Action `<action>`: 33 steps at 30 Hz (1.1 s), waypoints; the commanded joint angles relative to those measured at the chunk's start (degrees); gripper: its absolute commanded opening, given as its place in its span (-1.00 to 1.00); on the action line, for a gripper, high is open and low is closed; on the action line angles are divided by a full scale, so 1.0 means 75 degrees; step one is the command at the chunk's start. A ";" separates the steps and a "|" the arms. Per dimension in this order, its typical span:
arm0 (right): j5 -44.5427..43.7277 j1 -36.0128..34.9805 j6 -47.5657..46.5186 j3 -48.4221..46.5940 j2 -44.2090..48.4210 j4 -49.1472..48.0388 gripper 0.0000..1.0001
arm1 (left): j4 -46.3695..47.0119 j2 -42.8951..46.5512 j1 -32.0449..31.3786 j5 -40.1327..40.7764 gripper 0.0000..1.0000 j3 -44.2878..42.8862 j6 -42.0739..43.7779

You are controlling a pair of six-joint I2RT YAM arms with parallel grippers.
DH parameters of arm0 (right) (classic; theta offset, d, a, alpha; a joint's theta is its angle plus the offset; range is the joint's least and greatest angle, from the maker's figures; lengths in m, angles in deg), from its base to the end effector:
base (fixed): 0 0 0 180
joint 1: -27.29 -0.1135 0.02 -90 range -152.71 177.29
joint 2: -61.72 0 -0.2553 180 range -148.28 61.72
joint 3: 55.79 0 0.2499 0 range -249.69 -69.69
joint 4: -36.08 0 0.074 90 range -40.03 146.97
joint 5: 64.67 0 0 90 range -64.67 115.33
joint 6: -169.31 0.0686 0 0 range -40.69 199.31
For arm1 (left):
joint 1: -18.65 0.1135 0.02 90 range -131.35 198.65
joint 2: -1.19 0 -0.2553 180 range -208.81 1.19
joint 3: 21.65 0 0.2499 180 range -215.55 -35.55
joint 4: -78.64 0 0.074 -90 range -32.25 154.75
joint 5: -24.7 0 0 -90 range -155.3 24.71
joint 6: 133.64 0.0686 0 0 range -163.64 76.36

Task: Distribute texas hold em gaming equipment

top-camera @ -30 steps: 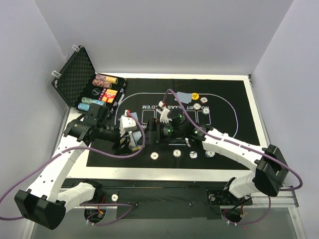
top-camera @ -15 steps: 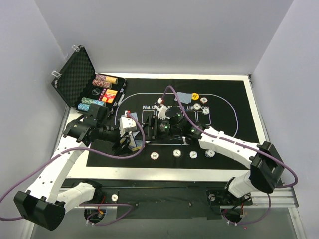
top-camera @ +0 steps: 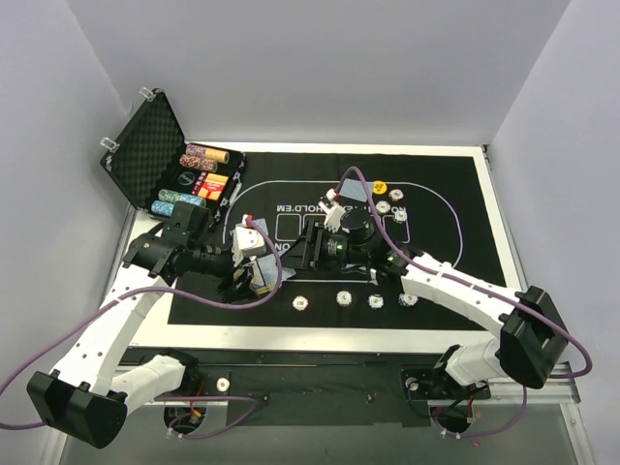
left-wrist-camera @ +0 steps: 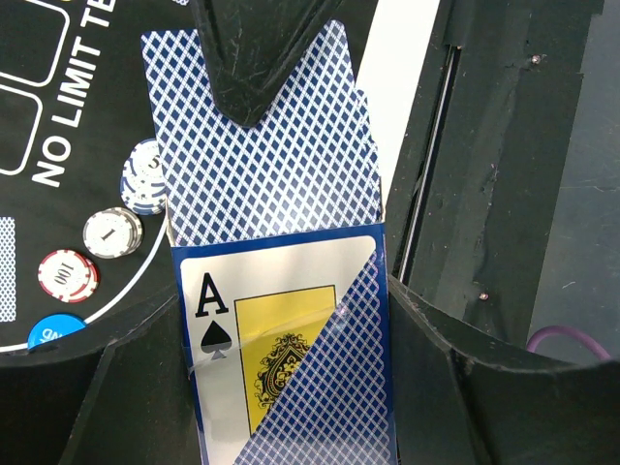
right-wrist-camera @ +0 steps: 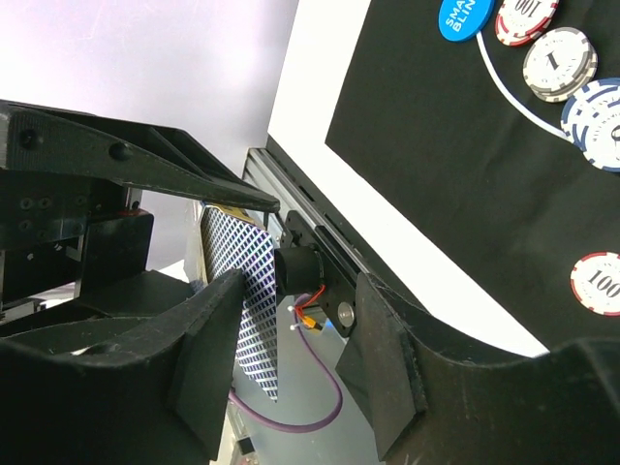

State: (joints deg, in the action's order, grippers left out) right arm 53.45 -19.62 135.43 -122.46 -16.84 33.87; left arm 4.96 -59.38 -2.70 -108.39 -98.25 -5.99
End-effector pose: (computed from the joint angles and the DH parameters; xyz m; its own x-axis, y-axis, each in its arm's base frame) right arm 0.2131 0.2751 0.2896 -0.8623 0.1501 -0.4837 -0.4406 0.2487 0.8626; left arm 0.1703 -0.1169 0.3000 -0.2526 0.5777 -0.7762 0.9607 0.2453 -0.1301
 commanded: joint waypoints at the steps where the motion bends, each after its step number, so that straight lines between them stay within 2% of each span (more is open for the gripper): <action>1: -0.0175 0.0033 0.0111 0.0122 0.0350 -0.0244 -0.15 | 0.0226 0.0213 -0.0049 -0.0384 -1.00 -0.0102 -0.0074; 5: -0.0163 0.0033 0.0368 0.0263 0.0561 -0.0490 -0.38 | 0.0273 0.0225 -0.0049 -0.0348 -1.00 -0.0043 -0.0074; 7: -0.0210 0.0033 0.0416 0.0298 0.0713 -0.0467 -0.56 | 0.0296 0.0214 -0.0049 -0.0337 -1.00 -0.0031 -0.0074; 14: -0.0292 0.0115 0.0521 0.0497 0.1158 -0.0291 -0.75 | 0.0320 0.0190 -0.0049 -0.0337 -1.00 -0.0031 -0.0063; 22: -0.0269 0.0466 0.0322 0.0556 0.1662 0.0283 -0.78 | 0.0319 0.0214 -0.0049 -0.0348 -1.00 -0.0019 -0.0086; 24: -0.0222 0.0560 0.0381 0.0579 0.1768 0.0307 -0.85 | 0.0331 0.0214 -0.0049 -0.0348 -1.00 -0.0019 -0.0098; 25: -0.0222 0.0583 0.0393 0.0591 0.1815 0.0295 -0.98 | 0.0331 0.0225 -0.0049 -0.0348 -1.00 -0.0008 -0.0098; 26: -0.0222 0.0595 0.0416 0.0614 0.1838 0.0272 -0.98 | 0.0331 0.0225 -0.0049 -0.0348 -1.00 -0.0008 -0.0098; 27: -0.0175 0.0607 0.0416 0.0615 0.1839 0.0271 -0.84 | 0.0343 0.0225 -0.0049 -0.0337 -1.00 0.0004 -0.0098; 28: -0.0105 0.0607 0.0381 0.0603 0.1815 0.0271 -0.52 | 0.0343 0.0225 -0.0049 -0.0348 -1.00 -0.0008 -0.0098; 30: -0.0093 0.0595 0.0416 0.0684 0.1780 0.0202 -0.11 | 0.0343 0.0225 -0.0049 -0.0348 -1.00 0.0004 -0.0098; 33: -0.0128 0.0443 0.0417 0.0744 0.1768 -0.0056 0.11 | 0.0331 0.0214 -0.0049 -0.0348 -1.00 0.0004 -0.0098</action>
State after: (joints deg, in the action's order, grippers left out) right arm 51.77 -15.47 139.19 -117.65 -4.50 36.45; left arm 5.31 -59.06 -2.70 -108.50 -97.83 -6.17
